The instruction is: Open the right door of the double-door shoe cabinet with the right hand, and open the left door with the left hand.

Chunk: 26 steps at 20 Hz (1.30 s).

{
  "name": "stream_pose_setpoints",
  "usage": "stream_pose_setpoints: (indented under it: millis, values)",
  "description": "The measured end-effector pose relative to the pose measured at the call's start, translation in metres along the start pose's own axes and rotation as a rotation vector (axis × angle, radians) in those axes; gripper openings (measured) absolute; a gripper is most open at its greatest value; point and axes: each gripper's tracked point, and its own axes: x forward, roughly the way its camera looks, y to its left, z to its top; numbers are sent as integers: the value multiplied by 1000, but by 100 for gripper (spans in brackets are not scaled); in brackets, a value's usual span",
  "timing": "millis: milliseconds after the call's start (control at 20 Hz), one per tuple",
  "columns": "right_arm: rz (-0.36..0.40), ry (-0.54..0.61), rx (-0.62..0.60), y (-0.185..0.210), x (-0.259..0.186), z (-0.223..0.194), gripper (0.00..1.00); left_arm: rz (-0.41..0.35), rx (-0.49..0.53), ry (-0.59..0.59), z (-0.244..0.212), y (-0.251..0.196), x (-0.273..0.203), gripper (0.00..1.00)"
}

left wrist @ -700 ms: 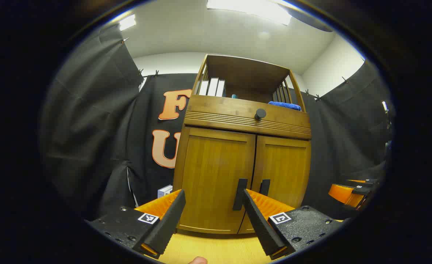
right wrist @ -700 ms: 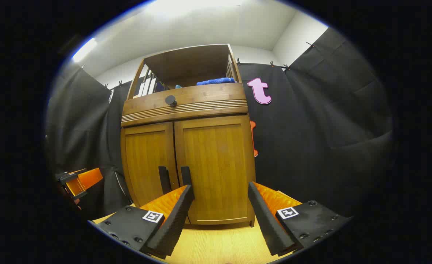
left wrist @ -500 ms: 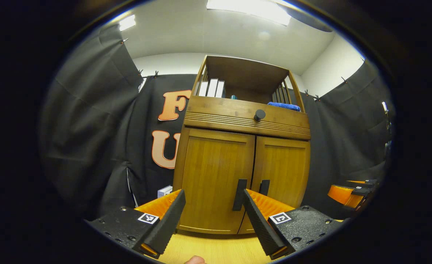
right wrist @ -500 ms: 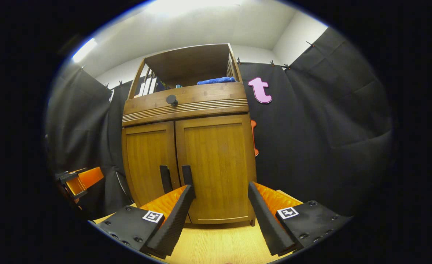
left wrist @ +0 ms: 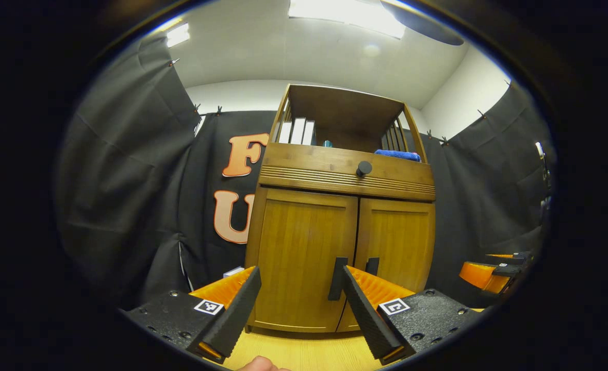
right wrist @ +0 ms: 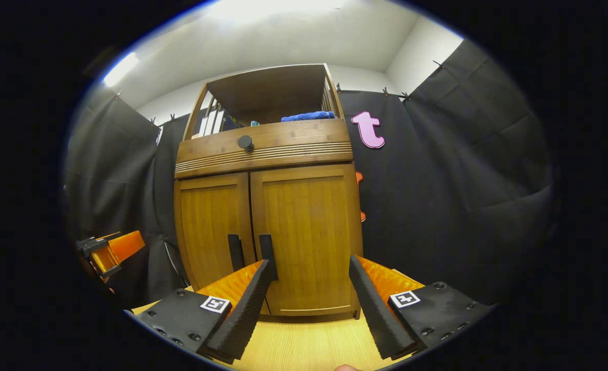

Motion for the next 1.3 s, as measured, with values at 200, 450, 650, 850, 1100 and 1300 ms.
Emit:
stream_pose_setpoints:
  millis: [200,450,650,850,1100,1300]
  values:
    - [-5,2,0,-1,-1,1,98,-1,-6,1,0,1,0,92]
    - [-16,-6,-3,-2,5,6,98,-8,-7,-1,3,1,1,92]
    - [0,19,27,12,31,9,98,-17,-39,-20,11,0,0,93]
    - [84,-4,-23,49,73,19,98,-5,-21,-20,14,5,-3,91]
    - [139,-15,-70,85,139,14,89,76,12,-29,26,35,-19,94]
    - [135,24,-54,101,195,-10,95,160,40,-14,30,65,-36,94]
